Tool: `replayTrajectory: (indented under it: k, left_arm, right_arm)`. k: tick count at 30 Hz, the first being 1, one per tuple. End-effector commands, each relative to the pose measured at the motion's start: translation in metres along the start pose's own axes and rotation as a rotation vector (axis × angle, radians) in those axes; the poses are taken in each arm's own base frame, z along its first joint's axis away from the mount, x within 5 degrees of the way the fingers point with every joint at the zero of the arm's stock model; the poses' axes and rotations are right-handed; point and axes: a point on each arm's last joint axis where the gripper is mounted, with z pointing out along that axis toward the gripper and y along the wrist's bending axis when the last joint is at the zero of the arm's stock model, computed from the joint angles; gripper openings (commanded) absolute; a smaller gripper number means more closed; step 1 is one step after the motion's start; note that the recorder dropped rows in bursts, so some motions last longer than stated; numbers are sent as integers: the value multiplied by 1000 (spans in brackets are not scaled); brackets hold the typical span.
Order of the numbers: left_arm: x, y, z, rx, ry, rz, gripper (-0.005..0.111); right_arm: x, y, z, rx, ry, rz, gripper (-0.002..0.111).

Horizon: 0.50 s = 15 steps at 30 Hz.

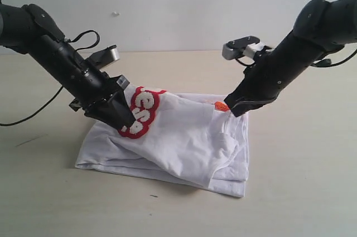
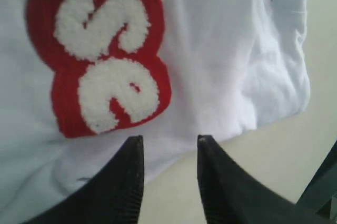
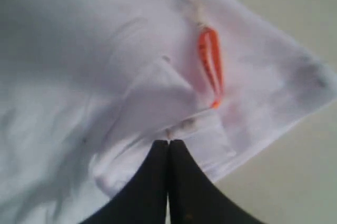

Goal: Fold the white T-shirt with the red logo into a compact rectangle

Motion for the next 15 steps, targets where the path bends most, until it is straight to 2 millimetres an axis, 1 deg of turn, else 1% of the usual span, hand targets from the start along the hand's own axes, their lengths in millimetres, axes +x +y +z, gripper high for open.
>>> replayTrajectory:
  k: [1,6,10,15]
  left_arm:
    - [1,-9,-23,-5,-53,23,36]
    - [3,-18,-45,-20,-107,43,36]
    - [5,-22,-61,-31,-144,51,36]
    - [7,-28,-70,-37,-167,61,36]
  right_arm:
    - [2,13,21,-50,57,-77,0]
    - [4,3,36,27,58,-54,0]
    - [-1,-4,37,103,7,-25,0]
    - [-6,-8,36,152,-52,-16,0]
